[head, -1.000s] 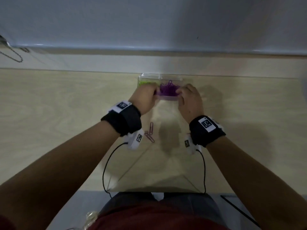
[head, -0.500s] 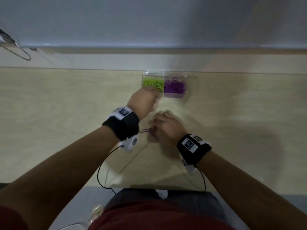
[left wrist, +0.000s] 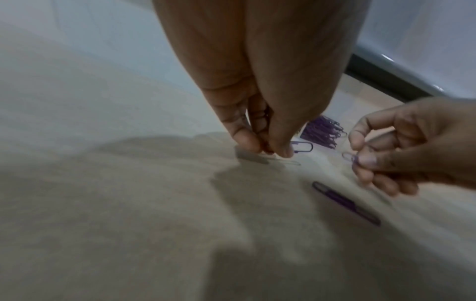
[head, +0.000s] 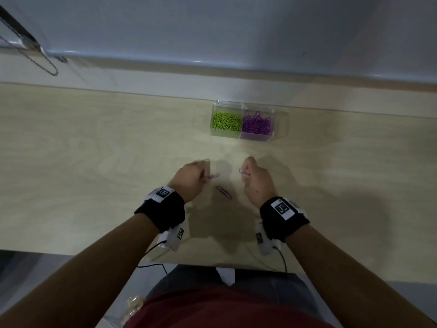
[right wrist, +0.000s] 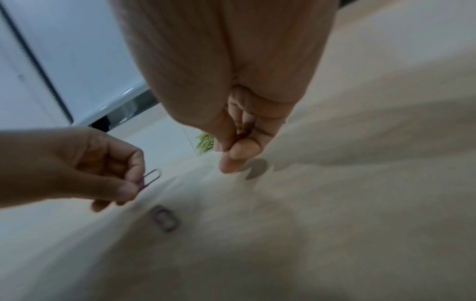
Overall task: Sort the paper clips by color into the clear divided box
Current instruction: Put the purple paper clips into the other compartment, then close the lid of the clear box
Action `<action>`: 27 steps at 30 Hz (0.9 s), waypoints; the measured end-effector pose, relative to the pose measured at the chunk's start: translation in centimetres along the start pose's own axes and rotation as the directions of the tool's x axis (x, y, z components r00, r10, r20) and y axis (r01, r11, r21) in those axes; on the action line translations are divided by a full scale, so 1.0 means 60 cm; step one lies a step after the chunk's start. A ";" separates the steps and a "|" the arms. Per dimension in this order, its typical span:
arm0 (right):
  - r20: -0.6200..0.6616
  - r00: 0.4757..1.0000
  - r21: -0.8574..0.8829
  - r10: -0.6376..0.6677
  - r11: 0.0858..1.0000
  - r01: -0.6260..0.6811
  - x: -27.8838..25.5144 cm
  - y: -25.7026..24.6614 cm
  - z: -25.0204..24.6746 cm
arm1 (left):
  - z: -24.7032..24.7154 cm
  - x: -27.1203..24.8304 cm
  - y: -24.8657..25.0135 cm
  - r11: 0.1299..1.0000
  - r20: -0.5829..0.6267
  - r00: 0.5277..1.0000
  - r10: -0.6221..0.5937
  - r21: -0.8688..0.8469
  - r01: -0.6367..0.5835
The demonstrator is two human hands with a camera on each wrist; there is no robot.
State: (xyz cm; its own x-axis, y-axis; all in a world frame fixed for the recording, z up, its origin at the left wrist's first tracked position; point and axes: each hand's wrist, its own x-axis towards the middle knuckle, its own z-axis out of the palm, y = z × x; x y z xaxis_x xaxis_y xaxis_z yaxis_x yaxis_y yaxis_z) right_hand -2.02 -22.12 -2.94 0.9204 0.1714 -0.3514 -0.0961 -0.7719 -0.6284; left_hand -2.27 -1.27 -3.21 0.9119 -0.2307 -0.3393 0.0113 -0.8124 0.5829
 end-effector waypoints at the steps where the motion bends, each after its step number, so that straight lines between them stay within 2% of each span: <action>1: -0.011 1.000 0.055 -0.017 0.998 0.018 -0.011 -0.007 0.007 | -0.008 0.001 0.004 0.999 -0.042 0.999 0.009 -0.042 -0.011; 4: 0.081 0.991 0.006 -0.104 0.995 0.104 -0.033 -0.028 0.044 | -0.037 0.024 0.037 0.981 -0.205 0.974 0.092 -0.149 -0.124; 7: 0.043 0.989 -0.106 -0.142 0.984 0.146 -0.039 -0.034 0.078 | -0.064 0.079 0.093 0.967 -0.271 0.945 0.184 -0.122 -0.224; 11: 0.056 0.986 -0.264 -0.156 0.950 0.165 -0.046 -0.030 0.096 | -0.082 0.158 0.167 0.971 -0.211 0.949 0.233 -0.010 -0.240; 14: 0.063 0.992 -0.231 -0.111 0.965 0.123 -0.047 -0.031 0.095 | -0.078 0.202 0.194 0.967 -0.102 0.967 0.234 0.129 -0.220; 16: 0.113 0.992 -0.255 -0.062 0.963 0.090 -0.046 -0.027 0.095 | -0.071 0.220 0.186 0.946 -0.108 0.967 0.229 0.258 -0.195; 18: 0.076 0.996 -0.253 -0.054 0.965 0.072 -0.045 -0.019 0.084 | -0.069 0.226 0.166 0.961 -0.261 0.951 0.166 0.258 -0.097; 20: -0.078 0.991 -0.179 -0.110 0.979 0.095 -0.035 -0.010 0.055 | -0.072 0.230 0.134 0.984 -0.418 0.908 0.022 0.168 0.053; 21: -0.190 0.971 -0.129 -0.143 0.984 0.120 -0.024 -0.008 0.033 | -0.074 0.233 0.115 0.983 -0.453 0.888 -0.084 0.107 0.148; 23: -0.306 0.937 -0.049 -0.170 0.985 0.163 0.009 -0.015 -0.024 | -0.085 0.241 0.085 0.955 -0.403 0.870 -0.285 -0.041 0.294; 24: -0.334 0.923 -0.061 -0.193 0.981 0.183 0.031 -0.019 -0.053 | -0.088 0.244 0.075 0.941 -0.339 0.878 -0.337 -0.123 0.314; 26: -0.375 0.891 -0.169 -0.255 0.964 0.205 0.079 -0.028 -0.098 | -0.088 0.244 0.065 0.918 -0.236 0.904 -0.355 -0.272 0.289; 27: -0.352 0.897 -0.235 -0.269 0.953 0.194 0.102 -0.029 -0.113 | -0.088 0.241 0.066 0.899 -0.216 0.909 -0.358 -0.342 0.273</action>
State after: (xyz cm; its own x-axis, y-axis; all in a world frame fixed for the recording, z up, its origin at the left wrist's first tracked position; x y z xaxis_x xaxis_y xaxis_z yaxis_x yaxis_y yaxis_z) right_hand 6.35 -23.89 0.67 0.9844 0.1459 0.0980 0.1756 -0.8459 -0.5036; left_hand 13.13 -4.98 -1.90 0.9131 0.1966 -0.3571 0.3990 -0.6108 0.6839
